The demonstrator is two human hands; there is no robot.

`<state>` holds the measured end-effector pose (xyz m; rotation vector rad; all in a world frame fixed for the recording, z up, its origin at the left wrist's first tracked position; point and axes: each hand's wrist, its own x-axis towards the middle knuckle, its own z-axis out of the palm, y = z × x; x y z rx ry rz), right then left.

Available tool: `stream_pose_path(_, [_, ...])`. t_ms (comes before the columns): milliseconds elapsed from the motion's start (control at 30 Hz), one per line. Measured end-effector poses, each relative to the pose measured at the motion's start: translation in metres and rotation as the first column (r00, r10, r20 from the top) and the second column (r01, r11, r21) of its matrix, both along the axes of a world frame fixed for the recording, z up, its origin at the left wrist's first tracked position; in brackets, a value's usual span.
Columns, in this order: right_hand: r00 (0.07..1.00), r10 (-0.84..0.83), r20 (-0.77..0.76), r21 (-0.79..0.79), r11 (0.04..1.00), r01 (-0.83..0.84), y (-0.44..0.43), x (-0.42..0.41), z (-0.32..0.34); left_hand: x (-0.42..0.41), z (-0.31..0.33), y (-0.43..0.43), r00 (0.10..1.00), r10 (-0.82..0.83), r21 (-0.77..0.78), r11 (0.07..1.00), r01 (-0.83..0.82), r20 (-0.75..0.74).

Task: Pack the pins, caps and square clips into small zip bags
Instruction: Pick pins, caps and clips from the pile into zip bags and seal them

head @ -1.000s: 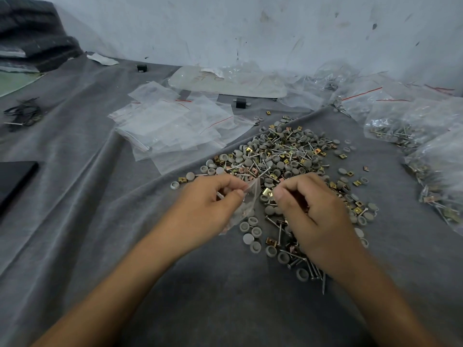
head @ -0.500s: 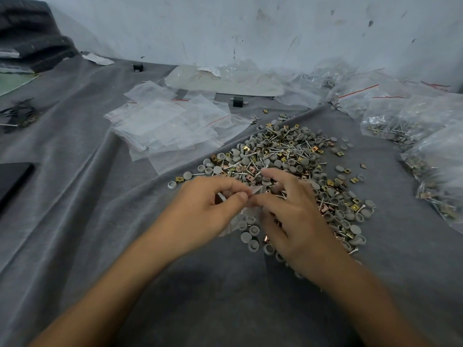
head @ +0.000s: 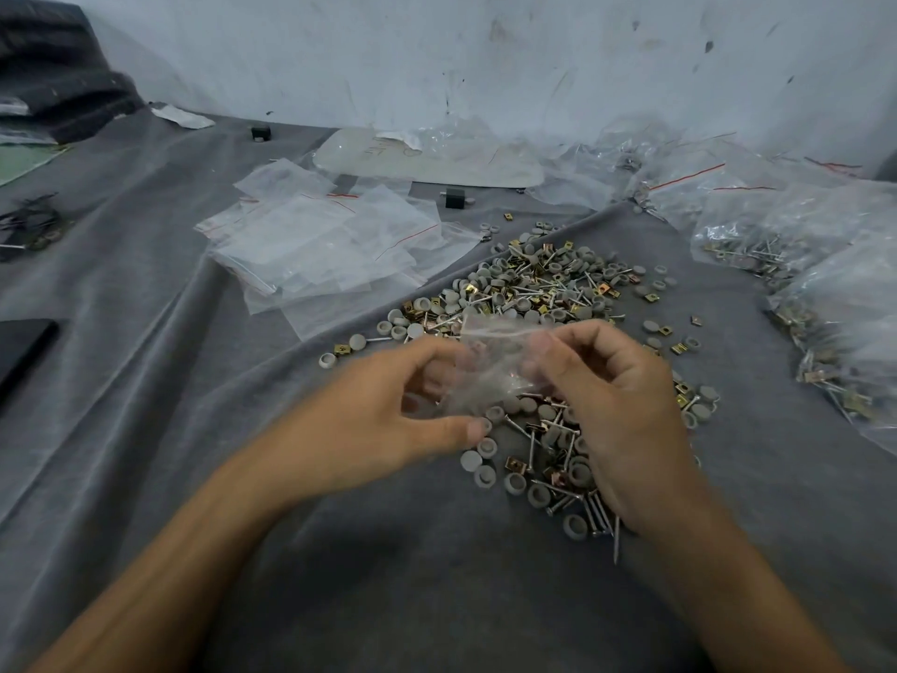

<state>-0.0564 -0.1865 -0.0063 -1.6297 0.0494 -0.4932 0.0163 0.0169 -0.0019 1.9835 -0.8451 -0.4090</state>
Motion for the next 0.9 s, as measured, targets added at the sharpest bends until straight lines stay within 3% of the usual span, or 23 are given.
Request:
stream_pose_path(100, [0.993, 0.108, -0.048, 0.317, 0.944, -0.087, -0.007, 0.001, 0.005, 0.000, 0.000, -0.002, 1.000, -0.011, 0.001, 1.000, 0.011, 0.013])
stream_pose_path(267, [0.985, 0.171, 0.011, 0.469, 0.869, -0.156, -0.014, 0.001, 0.010, -0.001, 0.007, -0.003, 0.998, 0.070, -0.158, 0.985, -0.069, -0.003])
stream_pose_path(367, [0.988, 0.153, -0.004, 0.462, 0.877, -0.134, -0.017, 0.001, 0.010, -0.003, 0.010, -0.005, 0.991, 0.064, -0.168, 0.982, -0.083, -0.116])
stream_pose_path(533, [0.982, 0.181, -0.057, 0.402, 0.904, -0.144, -0.017, 0.000, 0.007, -0.005, 0.007, -0.004, 0.981, -0.139, -0.044, 0.990, 0.134, -0.134])
stream_pose_path(733, [0.984, 0.162, -0.070, 0.225, 0.964, -0.142, -0.011, -0.001, 0.003, -0.006, 0.007, -0.012, 0.988, 0.155, -0.322, 0.935, -0.149, -0.008])
stream_pose_path(900, [0.984, 0.165, -0.067, 0.154, 0.976, -0.153, -0.011, -0.001, -0.001, -0.004, 0.007, -0.011, 0.971, 0.232, -0.418, 0.878, -0.233, -0.054])
